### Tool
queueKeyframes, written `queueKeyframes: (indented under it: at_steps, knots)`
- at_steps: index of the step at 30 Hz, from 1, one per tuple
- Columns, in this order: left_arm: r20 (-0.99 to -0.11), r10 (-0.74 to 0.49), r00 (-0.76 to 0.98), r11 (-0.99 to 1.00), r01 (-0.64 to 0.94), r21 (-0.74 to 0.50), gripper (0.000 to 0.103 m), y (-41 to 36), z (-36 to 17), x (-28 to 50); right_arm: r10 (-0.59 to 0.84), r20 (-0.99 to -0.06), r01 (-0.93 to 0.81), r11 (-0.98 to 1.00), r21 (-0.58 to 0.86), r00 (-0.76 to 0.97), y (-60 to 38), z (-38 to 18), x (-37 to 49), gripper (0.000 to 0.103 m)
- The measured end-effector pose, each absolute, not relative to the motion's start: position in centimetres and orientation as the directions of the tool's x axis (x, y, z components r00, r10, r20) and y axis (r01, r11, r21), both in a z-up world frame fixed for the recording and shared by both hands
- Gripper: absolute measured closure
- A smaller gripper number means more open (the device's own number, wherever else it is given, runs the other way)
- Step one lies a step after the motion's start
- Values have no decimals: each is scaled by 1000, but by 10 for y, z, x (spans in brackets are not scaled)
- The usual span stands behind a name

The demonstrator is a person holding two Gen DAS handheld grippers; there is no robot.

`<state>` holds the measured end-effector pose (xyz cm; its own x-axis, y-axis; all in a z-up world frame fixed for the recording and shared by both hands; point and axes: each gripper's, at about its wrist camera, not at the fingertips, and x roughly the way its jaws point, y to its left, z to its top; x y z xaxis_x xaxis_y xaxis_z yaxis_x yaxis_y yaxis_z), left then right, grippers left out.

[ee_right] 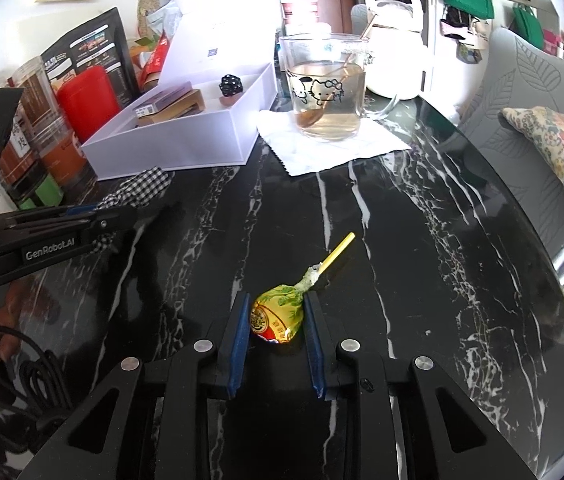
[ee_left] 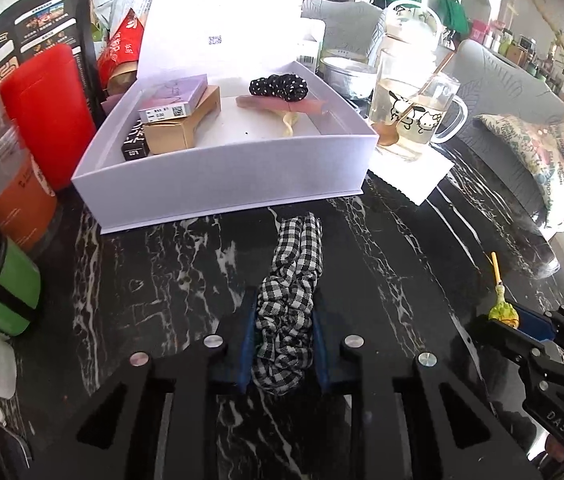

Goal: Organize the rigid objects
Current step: 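Lift the gingham scrunchie with the left tool while the right tool lifts the lollipop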

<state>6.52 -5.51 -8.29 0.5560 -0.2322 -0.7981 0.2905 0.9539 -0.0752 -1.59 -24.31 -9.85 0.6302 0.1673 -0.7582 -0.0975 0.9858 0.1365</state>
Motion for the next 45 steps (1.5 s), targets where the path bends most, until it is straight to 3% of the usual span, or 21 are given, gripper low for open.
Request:
queueKeyframes:
  at_steps: [45]
  knots:
    - [-735,-192,651,981,144,-129,79,12,-38,-16,390,-683,-388,906,166,618,-166,-58,-41,77]
